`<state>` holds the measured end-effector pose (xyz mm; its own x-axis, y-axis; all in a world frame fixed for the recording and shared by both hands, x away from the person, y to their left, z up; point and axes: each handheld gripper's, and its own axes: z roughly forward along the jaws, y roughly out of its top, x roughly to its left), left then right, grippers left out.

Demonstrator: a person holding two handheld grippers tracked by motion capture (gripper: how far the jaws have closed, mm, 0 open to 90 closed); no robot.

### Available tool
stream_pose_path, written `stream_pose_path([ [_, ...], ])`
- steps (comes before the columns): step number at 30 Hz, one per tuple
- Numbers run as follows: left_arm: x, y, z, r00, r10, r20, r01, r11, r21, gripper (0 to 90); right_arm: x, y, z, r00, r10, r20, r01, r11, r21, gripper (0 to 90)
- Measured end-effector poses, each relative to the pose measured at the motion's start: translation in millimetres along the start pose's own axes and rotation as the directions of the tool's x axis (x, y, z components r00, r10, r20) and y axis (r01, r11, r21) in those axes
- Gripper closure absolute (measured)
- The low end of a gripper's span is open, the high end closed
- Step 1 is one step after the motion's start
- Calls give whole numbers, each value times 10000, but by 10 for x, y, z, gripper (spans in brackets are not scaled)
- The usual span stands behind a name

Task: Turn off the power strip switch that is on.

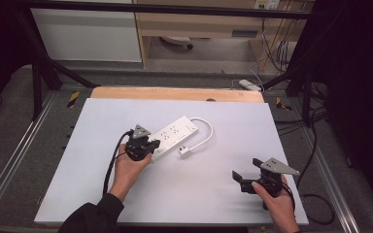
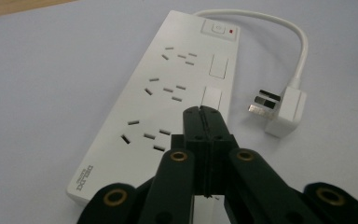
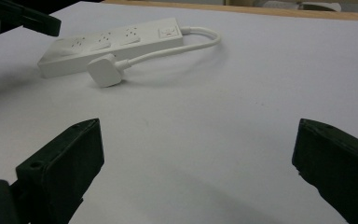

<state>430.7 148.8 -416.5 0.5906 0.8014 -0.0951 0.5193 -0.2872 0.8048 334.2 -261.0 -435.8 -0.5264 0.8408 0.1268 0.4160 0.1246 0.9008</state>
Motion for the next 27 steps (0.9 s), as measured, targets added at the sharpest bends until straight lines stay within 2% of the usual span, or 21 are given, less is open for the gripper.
stream_pose_path([
  [27, -9, -96, 60, 10000, -6, -32, 7, 9994, 337, 900, -4, -4, 3, 10000, 19, 37, -20, 10000, 58, 25],
])
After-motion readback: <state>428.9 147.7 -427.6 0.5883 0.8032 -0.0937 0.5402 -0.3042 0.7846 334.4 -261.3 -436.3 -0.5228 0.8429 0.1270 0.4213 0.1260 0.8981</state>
